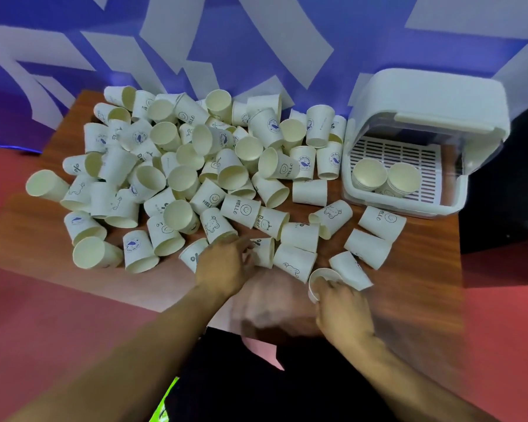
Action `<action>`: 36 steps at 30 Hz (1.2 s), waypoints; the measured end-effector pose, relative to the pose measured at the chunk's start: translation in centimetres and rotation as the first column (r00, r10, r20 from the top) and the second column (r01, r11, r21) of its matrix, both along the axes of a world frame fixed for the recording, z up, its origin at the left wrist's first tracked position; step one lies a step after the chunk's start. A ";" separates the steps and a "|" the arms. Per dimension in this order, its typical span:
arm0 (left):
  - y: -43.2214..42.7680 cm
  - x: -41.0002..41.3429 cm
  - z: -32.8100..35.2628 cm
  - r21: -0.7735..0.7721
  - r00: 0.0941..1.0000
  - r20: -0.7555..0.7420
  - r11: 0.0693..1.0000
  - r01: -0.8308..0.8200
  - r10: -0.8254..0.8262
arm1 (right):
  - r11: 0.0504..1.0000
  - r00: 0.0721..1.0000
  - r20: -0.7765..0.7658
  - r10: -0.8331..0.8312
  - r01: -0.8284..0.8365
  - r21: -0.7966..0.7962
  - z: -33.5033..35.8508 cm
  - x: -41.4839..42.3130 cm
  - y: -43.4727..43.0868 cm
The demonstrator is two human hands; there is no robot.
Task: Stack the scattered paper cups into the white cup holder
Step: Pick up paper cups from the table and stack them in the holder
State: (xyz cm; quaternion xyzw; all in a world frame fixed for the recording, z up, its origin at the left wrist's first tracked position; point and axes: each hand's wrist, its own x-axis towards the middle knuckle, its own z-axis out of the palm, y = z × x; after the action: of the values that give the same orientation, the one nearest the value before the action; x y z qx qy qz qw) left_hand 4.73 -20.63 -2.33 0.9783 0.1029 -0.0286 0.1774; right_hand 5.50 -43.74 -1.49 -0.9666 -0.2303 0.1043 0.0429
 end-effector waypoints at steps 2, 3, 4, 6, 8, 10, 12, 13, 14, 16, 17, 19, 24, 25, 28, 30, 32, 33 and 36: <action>1.1 0.8 0.4 0.012 1.000 0.025 1.000 -0.019 0.019 | 1.000 1.000 0.011 -0.018 0.018 0.001 0.6 0.0 0.5; 1.6 1.3 0.6 0.020 0.999 0.036 1.000 -0.024 0.023 | 1.000 0.999 0.020 -0.030 0.030 0.002 0.9 0.1 0.8; 2.0 1.7 0.9 0.027 0.999 0.042 0.999 -0.030 0.029 | 0.999 0.999 0.027 -0.046 0.046 0.002 1.3 0.3 1.2; 2.6 2.7 1.5 0.039 0.997 0.067 0.998 -0.042 0.040 | 0.997 0.997 0.036 -0.069 0.068 0.022 2.2 0.7 2.0; 2.9 3.6 1.9 0.037 0.996 0.072 0.998 -0.054 0.051 | 0.995 0.995 0.053 -0.083 0.080 0.056 3.4 1.3 3.0; 3.3 4.7 1.7 0.055 0.999 0.043 0.998 -0.032 0.030 | 0.993 0.993 0.075 -0.088 0.082 0.080 4.6 2.0 4.1; 3.7 5.6 1.2 0.118 0.997 -0.014 0.990 0.082 -0.081 | 0.992 0.992 0.087 -0.092 0.084 0.099 5.6 2.7 5.0; 4.0 6.1 0.8 0.175 0.984 -0.036 0.968 0.178 -0.174 | 0.990 0.991 0.092 -0.097 0.087 0.109 5.9 3.1 5.3; 4.2 6.6 0.3 0.241 0.962 -0.053 0.931 0.274 -0.269 | 0.989 0.990 0.098 -0.102 0.090 0.117 6.2 3.3 5.6; 4.6 7.9 -0.2 0.321 0.903 -0.094 0.846 0.426 -0.419 | 0.987 0.989 0.099 -0.111 0.098 0.128 6.5 3.7 5.9; 4.6 8.5 -0.3 0.326 0.869 -0.135 0.807 0.493 -0.476 | 0.986 0.989 0.093 -0.116 0.103 0.134 6.6 3.8 6.1; 4.5 9.8 -0.2 0.316 0.801 -0.227 0.737 0.598 -0.553 | 0.981 0.988 0.085 -0.127 0.113 0.158 6.8 4.1 6.3; 4.3 12.6 0.5 0.310 0.716 -0.495 0.669 0.675 -0.493 | 0.969 0.982 0.107 -0.153 0.129 0.210 7.2 5.0 6.5; 4.3 13.0 0.6 0.314 0.704 -0.525 0.661 0.682 -0.478 | 0.967 0.980 0.116 -0.161 0.133 0.219 7.3 5.2 6.5; 4.1 13.8 1.2 0.306 0.686 -0.566 0.655 0.691 -0.458 | 0.964 0.974 0.147 -0.172 0.136 0.229 7.2 5.6 6.4; 3.7 14.0 1.8 0.299 0.672 -0.571 0.643 0.705 -0.471 | 0.961 0.973 0.150 -0.177 0.138 0.240 7.0 5.9 6.3; 3.3 14.2 2.2 0.320 0.654 -0.572 0.600 0.733 -0.495 | 0.956 0.974 0.135 -0.182 0.143 0.258 6.7 6.1 6.3; 3.1 14.3 2.4 0.334 0.646 -0.575 0.577 0.745 -0.502 | 0.953 0.975 0.125 -0.181 0.143 0.269 6.5 6.2 6.3; 2.7 14.7 3.3 0.379 0.639 -0.569 0.525 0.762 -0.517 | 0.944 0.980 0.107 -0.166 0.127 0.305 6.4 6.7 6.3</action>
State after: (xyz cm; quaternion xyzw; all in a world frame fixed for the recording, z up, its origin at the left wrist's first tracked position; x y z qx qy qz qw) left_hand 19.45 -17.92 0.98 0.9202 -0.2366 -0.2521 -0.1836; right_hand 12.23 -37.40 4.89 -0.9684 -0.1730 0.0011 0.1799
